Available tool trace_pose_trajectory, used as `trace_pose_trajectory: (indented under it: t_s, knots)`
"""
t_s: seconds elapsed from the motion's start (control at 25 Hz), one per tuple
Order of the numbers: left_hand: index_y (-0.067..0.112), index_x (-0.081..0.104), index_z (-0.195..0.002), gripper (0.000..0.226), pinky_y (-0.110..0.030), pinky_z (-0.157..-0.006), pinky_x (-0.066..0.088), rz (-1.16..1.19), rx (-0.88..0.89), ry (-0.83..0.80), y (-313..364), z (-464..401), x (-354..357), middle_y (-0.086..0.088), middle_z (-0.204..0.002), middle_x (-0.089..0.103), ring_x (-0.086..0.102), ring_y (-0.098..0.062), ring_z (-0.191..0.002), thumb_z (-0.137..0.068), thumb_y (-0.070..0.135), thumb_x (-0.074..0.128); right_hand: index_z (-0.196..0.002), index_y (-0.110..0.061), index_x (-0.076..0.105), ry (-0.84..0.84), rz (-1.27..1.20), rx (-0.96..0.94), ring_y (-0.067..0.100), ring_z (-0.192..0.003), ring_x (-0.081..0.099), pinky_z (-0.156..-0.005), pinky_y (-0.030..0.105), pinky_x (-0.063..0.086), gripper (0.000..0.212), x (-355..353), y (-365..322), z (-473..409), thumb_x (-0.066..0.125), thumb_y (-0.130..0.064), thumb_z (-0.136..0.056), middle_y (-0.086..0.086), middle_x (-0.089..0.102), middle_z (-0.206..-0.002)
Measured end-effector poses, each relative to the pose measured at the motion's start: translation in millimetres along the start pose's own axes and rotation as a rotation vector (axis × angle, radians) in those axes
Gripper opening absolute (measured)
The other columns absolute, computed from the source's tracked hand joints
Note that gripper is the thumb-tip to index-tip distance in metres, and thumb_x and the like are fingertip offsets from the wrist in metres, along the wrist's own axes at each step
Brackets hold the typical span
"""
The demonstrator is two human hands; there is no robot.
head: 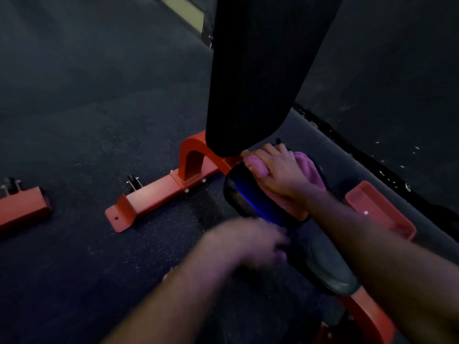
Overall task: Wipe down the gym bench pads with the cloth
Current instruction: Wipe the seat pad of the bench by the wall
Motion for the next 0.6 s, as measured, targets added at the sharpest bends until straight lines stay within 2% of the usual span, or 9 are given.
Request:
trace_pose_trajectory:
  t_s: [0.04,0.08,0.16,0.2,0.28,0.36,0.44,0.52,0.6]
  knots:
    - [0.027,0.052,-0.146,0.041,-0.045,-0.11,0.044,-0.07,-0.058,0.068,-22,12,-35,-0.006,-0.146,0.055,0.055,-0.029,-0.131,-0.109,0.044,0.041,-0.133,-0.033,0.056,0.023,-0.033,0.062,0.026,-0.112,0.046,-0.092,0.048,0.041,0.046,4,-4,3,0.048,-0.053,-0.092,-0.003,0.053,-0.122]
    - [0.025,0.058,-0.135,0.036,-0.045,-0.104,0.046,-0.251,-0.083,0.234,-42,19,-74,-0.005,-0.132,0.063,0.06,-0.027,-0.119,-0.108,0.041,0.04,-0.131,-0.032,0.057,0.06,-0.062,0.105,0.027,-0.115,0.045,-0.094,0.049,0.039,0.048,8,-7,7,0.044,-0.054,-0.091,-0.002,0.053,-0.123]
    - [0.015,0.059,-0.138,0.044,-0.054,-0.123,0.024,-0.783,-0.052,0.585,-63,27,-133,-0.013,-0.14,0.061,0.051,-0.032,-0.137,-0.107,0.035,0.033,-0.129,-0.028,0.059,0.106,-0.066,0.111,0.032,-0.116,0.046,-0.096,0.052,0.037,0.049,10,-11,13,0.038,-0.052,-0.092,0.001,0.055,-0.125]
    - [0.008,0.05,-0.148,0.053,-0.059,-0.127,0.01,-1.081,-0.063,0.593,-72,22,-147,-0.019,-0.154,0.049,0.037,-0.035,-0.15,-0.109,0.035,0.027,-0.129,-0.029,0.059,0.111,-0.044,0.108,0.032,-0.116,0.048,-0.096,0.052,0.037,0.046,9,-13,12,0.041,-0.05,-0.092,0.001,0.056,-0.126]
    - [0.001,0.025,-0.161,0.064,-0.064,-0.127,0.003,-1.465,-0.036,0.412,-91,-4,-154,-0.023,-0.169,0.02,0.016,-0.038,-0.158,-0.11,0.037,0.013,-0.127,-0.033,0.06,0.084,-0.035,0.123,0.032,-0.115,0.05,-0.097,0.051,0.036,0.042,7,-16,4,0.052,-0.045,-0.088,-0.002,0.058,-0.127]
    - [-0.001,0.011,-0.163,0.068,-0.064,-0.127,0.003,-1.537,-0.022,0.274,-97,-19,-157,-0.025,-0.171,0.008,0.008,-0.041,-0.159,-0.108,0.04,0.007,-0.127,-0.034,0.06,0.048,-0.021,0.087,0.033,-0.116,0.05,-0.1,0.052,0.038,0.048,13,-36,3,0.061,-0.045,-0.08,-0.002,0.058,-0.128]
    - [-0.002,0.008,-0.163,0.069,-0.065,-0.126,0.001,-1.533,-0.012,0.269,-100,-27,-156,-0.026,-0.171,0.005,0.007,-0.043,-0.159,-0.108,0.04,0.006,-0.131,-0.038,0.055,0.02,0.009,-0.104,0.028,-0.118,0.048,-0.1,0.051,0.04,0.056,19,-61,25,0.07,-0.045,-0.077,-0.003,0.056,-0.131]
    - [-0.002,0.013,-0.163,0.068,-0.065,-0.126,-0.001,-1.543,0.029,0.318,-104,-31,-146,-0.027,-0.17,0.009,0.009,-0.044,-0.158,-0.108,0.038,0.006,-0.137,-0.043,0.051,0.007,-0.042,-0.293,0.021,-0.118,0.045,-0.096,0.045,0.037,0.051,16,-59,62,0.065,-0.049,-0.088,-0.008,0.052,-0.138]
    - [-0.002,0.02,-0.162,0.067,-0.066,-0.124,-0.002,-1.569,0.059,0.392,-107,-31,-146,-0.028,-0.168,0.016,0.015,-0.045,-0.157,-0.108,0.036,0.008,-0.14,-0.042,0.05,0.028,-0.079,-0.265,0.02,-0.123,0.044,-0.098,0.045,0.037,0.044,8,-31,75,0.052,-0.049,-0.097,-0.008,0.051,-0.142]
Point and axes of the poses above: each hand's wrist, its own z-axis away from the middle knuckle, its own x-axis out of the palm, y = z × x, the point moved 7 cm from there along -z, towards the middle knuckle
